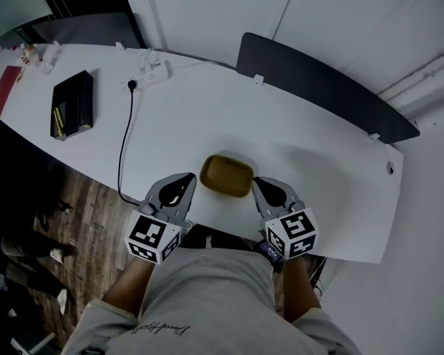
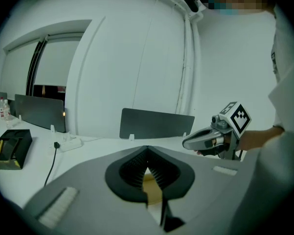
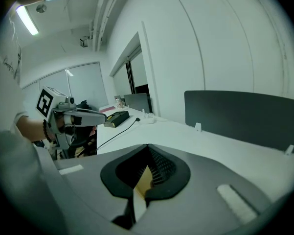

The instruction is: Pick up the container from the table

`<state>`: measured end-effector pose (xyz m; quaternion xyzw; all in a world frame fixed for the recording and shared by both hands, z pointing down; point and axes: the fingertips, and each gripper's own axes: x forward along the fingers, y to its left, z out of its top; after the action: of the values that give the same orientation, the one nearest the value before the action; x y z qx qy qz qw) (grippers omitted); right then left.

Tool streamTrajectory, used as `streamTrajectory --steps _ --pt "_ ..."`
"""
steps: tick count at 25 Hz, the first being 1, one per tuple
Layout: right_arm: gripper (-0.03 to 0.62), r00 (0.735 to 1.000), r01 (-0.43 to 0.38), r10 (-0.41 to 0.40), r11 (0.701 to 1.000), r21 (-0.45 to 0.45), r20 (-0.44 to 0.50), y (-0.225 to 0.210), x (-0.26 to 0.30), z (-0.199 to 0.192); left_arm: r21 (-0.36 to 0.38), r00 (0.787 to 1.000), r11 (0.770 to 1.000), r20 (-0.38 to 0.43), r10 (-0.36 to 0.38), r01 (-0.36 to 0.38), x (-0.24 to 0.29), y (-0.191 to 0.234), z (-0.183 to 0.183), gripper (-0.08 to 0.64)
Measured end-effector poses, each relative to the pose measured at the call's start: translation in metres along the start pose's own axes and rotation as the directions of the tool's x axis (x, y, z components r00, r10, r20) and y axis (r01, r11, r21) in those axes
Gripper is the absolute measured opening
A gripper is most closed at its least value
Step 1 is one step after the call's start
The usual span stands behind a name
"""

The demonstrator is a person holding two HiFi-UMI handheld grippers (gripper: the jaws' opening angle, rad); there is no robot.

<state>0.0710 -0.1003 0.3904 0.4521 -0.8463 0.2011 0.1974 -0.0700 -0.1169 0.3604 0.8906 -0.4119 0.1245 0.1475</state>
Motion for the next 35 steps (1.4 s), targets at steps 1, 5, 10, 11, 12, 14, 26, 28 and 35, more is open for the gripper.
streamTrajectory --steps 1,5,10,11,12,14,26,28,35 --pt "0.015 1.0 0.005 -0.005 1.0 0.001 -0.004 -0.001 0.001 -0.001 0.003 1.0 1.0 -0.002 -0.006 0.006 0.002 0.001 -0.001 0.0" --pt "0.015 1.0 0.02 -0.02 1.0 0.009 -0.018 -0.005 0.005 -0.004 0.006 1.0 1.0 -0.009 -0.028 0.028 0.01 0.003 -0.003 0.0" --pt "0.015 0.998 0.046 -0.045 0.999 0.02 -0.038 -0.013 0.009 -0.012 -0.006 0.999 0.999 -0.019 -0.049 0.049 0.017 0.007 -0.009 0.0" --pt "0.015 0.998 0.049 -0.048 0.999 0.02 -0.041 -0.015 0.012 -0.013 -0.006 0.999 0.999 -0.022 -0.049 0.049 0.019 0.01 -0.011 0.0" --pt "0.015 0.998 0.052 -0.051 0.998 0.021 -0.045 -0.017 0.015 -0.014 -0.004 0.998 0.999 -0.027 -0.05 0.049 0.02 0.013 -0.013 0.0" --pt "0.015 0.997 0.058 -0.057 0.998 0.025 -0.053 -0.021 0.018 -0.017 -0.004 0.998 0.999 -0.039 -0.051 0.051 0.024 0.016 -0.018 0.0" --pt "0.015 0.991 0.098 -0.094 0.994 0.046 -0.093 -0.043 0.028 -0.035 -0.02 0.996 0.998 -0.066 -0.067 0.065 0.048 0.028 -0.029 0.0" --pt "0.015 0.991 0.104 -0.099 0.993 0.051 -0.094 -0.046 0.029 -0.038 -0.026 0.995 0.997 -0.068 -0.068 0.066 0.052 0.028 -0.032 0.0" --pt "0.015 0.987 0.116 -0.106 0.99 0.083 -0.118 -0.053 0.032 -0.056 -0.041 0.993 0.997 -0.087 -0.076 0.073 0.06 0.029 -0.044 0.0"
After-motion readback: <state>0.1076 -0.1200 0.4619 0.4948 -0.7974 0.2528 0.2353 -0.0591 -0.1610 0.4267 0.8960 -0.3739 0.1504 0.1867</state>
